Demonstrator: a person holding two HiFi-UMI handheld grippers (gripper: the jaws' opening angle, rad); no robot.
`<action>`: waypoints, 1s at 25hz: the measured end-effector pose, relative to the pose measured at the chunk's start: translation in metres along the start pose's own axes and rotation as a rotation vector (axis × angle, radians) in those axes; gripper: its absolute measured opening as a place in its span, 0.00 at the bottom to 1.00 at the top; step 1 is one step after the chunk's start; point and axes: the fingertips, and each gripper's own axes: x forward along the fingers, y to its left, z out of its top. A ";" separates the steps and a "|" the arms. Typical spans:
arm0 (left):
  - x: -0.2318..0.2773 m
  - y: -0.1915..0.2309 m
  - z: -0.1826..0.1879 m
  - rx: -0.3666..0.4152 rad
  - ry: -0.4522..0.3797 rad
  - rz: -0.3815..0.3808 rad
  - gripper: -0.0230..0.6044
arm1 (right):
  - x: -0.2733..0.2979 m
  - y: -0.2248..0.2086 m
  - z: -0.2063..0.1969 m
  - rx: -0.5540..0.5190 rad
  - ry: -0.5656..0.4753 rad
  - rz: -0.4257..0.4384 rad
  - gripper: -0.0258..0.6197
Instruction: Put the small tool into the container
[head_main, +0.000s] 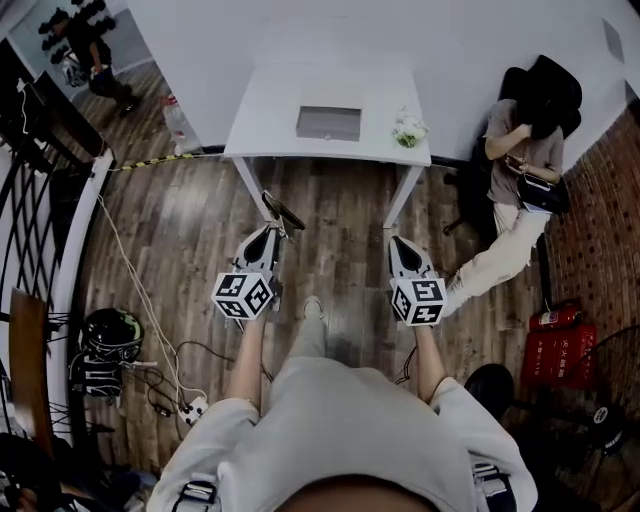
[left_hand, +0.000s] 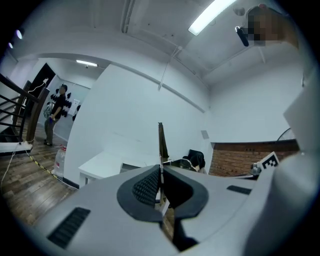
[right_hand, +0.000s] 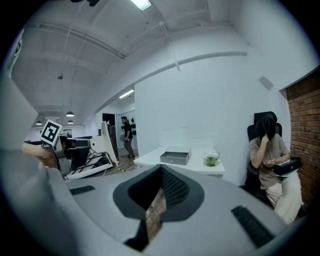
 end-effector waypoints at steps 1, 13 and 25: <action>0.010 0.005 0.002 -0.002 0.001 -0.004 0.05 | 0.010 -0.003 0.003 0.000 0.001 -0.003 0.04; 0.127 0.075 0.047 0.000 0.001 -0.060 0.05 | 0.127 -0.035 0.049 0.000 0.006 -0.043 0.04; 0.221 0.146 0.079 0.000 0.003 -0.103 0.05 | 0.231 -0.053 0.085 -0.006 0.002 -0.086 0.04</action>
